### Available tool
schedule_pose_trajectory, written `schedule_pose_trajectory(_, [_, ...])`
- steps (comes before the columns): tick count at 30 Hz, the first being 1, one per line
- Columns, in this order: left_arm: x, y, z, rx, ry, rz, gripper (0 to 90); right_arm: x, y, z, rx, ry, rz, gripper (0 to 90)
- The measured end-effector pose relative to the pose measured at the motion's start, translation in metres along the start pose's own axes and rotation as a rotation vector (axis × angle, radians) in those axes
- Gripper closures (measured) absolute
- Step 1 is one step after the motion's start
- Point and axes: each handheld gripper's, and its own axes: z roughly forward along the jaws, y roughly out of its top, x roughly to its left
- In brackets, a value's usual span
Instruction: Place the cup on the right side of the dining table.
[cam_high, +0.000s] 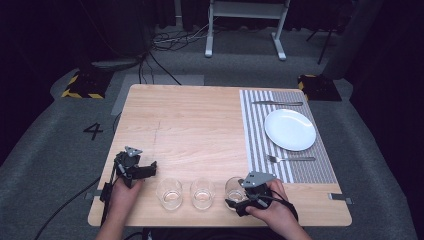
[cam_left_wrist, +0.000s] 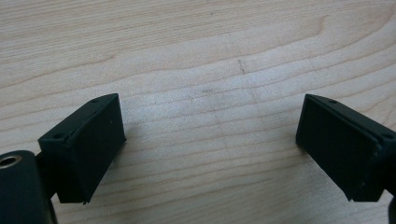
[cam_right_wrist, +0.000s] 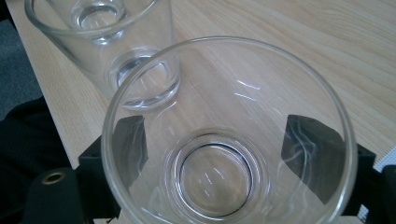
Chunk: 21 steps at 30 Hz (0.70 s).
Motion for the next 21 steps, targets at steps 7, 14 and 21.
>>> schedule_pose_trajectory(7, [0.000,0.000,0.000,0.001,0.000,0.001,8.1,-0.010,0.007,-0.009,-0.025,-0.031,0.042,19.7])
schedule_pose_trajectory(14, [0.000,0.000,0.000,0.000,0.000,0.001,8.1,-0.018,0.017,-0.017,-0.037,-0.064,0.051,19.7])
schedule_pose_trajectory(21, [0.000,0.000,0.000,0.002,0.000,0.004,8.1,-0.027,0.027,-0.023,-0.036,-0.094,0.077,19.7])
